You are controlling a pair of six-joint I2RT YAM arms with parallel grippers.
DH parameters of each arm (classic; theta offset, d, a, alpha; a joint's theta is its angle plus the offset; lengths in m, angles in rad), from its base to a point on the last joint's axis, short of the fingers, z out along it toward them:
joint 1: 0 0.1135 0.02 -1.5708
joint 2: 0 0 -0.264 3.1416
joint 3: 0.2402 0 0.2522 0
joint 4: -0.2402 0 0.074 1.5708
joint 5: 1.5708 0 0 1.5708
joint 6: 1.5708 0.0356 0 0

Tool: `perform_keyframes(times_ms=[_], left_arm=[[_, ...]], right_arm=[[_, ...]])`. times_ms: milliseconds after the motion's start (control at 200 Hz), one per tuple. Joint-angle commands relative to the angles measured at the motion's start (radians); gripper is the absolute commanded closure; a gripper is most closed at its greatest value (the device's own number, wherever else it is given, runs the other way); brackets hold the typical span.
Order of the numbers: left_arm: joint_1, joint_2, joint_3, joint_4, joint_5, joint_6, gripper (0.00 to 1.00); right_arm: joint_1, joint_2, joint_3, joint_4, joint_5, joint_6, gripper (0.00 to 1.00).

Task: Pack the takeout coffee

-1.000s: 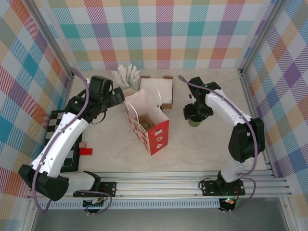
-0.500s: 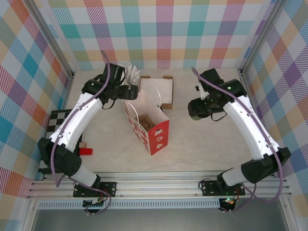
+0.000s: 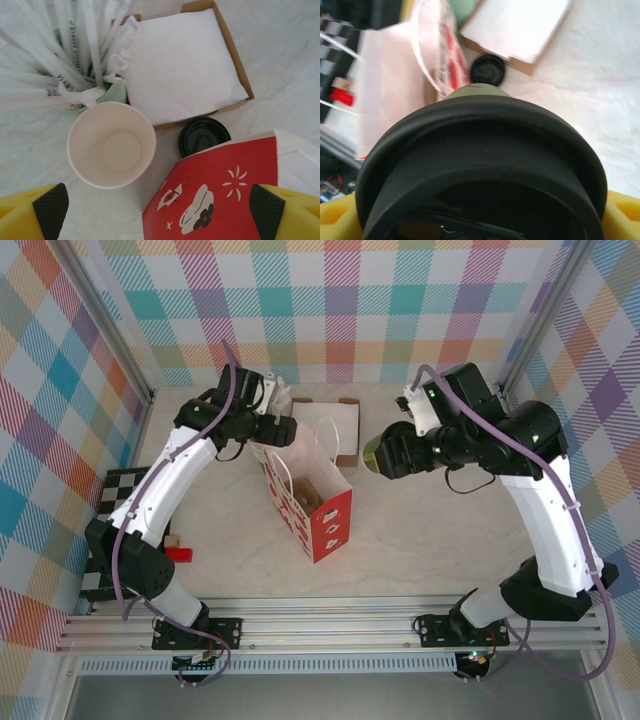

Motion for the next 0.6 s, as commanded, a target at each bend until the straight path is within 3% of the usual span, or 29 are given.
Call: perform_keyframes(times_ms=[0, 170, 345, 510, 595], left_arm=[[0.010, 0.000, 0.073, -0.050, -0.114, -0.077, 0.03], [0.010, -0.073, 0.054, -0.025, -0.075, -0.120, 0.00], [0.010, -0.161, 0.061, -0.078, -0.158, -0.337, 0.00], [-0.001, -0.287, -0.046, -0.038, 0.015, -0.509, 0.07], [-0.038, -0.325, -0.071, -0.074, 0.001, -0.568, 0.08]], right_arm=[[0.089, 0.068, 0.117, -0.043, -0.034, 0.006, 0.50], [0.220, 0.183, 0.265, -0.016, -0.063, -0.005, 0.50], [0.287, 0.263, 0.313, 0.037, -0.060, 0.036, 0.51], [0.289, 0.315, 0.312, 0.017, 0.097, 0.078, 0.52], [0.289, 0.342, 0.317, 0.000, 0.103, 0.089, 0.52]])
